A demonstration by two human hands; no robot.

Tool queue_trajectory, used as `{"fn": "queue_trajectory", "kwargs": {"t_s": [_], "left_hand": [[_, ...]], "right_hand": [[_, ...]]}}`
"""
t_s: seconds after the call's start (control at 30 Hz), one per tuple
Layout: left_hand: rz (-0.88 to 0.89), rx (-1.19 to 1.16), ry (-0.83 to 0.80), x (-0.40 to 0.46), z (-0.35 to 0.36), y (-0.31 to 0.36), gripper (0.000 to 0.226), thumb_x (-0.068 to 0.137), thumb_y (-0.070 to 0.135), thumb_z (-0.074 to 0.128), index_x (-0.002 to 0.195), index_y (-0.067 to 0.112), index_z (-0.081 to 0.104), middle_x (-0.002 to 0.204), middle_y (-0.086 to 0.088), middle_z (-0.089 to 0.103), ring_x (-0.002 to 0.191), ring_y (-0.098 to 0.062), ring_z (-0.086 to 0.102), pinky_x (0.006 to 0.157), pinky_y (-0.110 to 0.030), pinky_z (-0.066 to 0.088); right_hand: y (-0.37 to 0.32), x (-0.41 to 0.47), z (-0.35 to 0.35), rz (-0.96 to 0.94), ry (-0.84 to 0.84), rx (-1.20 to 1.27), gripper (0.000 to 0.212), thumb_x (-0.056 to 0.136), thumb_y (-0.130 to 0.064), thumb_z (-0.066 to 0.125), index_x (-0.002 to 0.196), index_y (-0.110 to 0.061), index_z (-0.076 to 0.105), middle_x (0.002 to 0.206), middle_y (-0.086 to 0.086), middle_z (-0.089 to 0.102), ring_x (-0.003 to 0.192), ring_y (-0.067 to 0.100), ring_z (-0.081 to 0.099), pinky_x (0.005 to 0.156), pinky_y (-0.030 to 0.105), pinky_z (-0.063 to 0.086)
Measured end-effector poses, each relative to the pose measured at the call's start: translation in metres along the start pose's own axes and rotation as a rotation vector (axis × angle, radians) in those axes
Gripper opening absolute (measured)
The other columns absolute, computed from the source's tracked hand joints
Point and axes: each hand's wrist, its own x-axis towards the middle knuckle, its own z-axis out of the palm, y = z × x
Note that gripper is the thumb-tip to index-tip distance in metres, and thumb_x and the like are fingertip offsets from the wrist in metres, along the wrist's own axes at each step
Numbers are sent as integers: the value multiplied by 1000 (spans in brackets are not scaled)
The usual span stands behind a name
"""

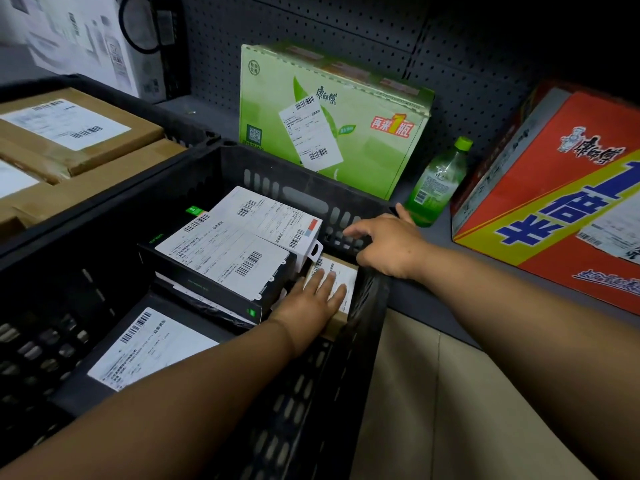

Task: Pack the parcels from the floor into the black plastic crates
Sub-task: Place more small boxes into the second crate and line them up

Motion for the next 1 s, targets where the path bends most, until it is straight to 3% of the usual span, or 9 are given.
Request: {"fn": "queue_trajectory", "kwargs": {"t_s": [0.2,0.3,0.5,0.63,0.77,0.9,1.0], "left_hand": [[-42,-13,-82,2,-4,6,87,91,3,46,148,19,-17,155,-14,-22,143,-34,-18,116,-48,0],[-44,-62,-111,1,-10,6,87,90,1,45,148,20,-17,155,-12,-22,142,-32,-20,116,-46,-2],[-16,-204,17,-21,-35,12,76,94,2,38,149,16,-13,157,-10,-16,144,-23,-15,118,-35,-3],[-53,-288,227,-49,-77,5,74,92,1,41,151,19,-1,159,-2,-2,146,-18,5,116,-28,12],[-110,-285,524,-62,-125,-3,77,74,-6,53,145,15,34,150,-6,36,130,-29,40,98,-36,43],[28,-220,666,-45,-175,28,60,74,15,33,132,11,49,134,-11,52,111,-35,51,86,-45,52],[183,-161,698,-24,-202,78,58,71,16,41,128,9,52,130,-14,53,109,-36,53,84,-42,52]], "right_hand": [[-1,-4,1,-10,52,47,47,83,-18,59,128,-32,54,128,-6,59,134,15,32,118,36,-9],[-1,-9,2,21,121,39,52,83,-16,59,133,-29,50,137,1,49,136,21,26,119,37,-4],[1,-25,9,19,435,-43,56,89,-32,55,142,-23,38,142,2,38,134,23,27,116,38,13],[13,-51,9,16,551,67,55,89,-34,56,140,-20,40,142,1,40,132,23,31,111,36,19],[46,-92,0,7,564,39,58,86,-31,61,139,-20,42,142,1,41,130,24,33,107,35,21],[96,-144,-16,14,536,-76,63,82,-27,65,140,-20,42,143,2,41,132,26,33,110,38,19],[142,-186,-28,49,499,-171,65,81,-27,65,141,-20,40,145,3,38,133,26,31,111,37,15]]}}
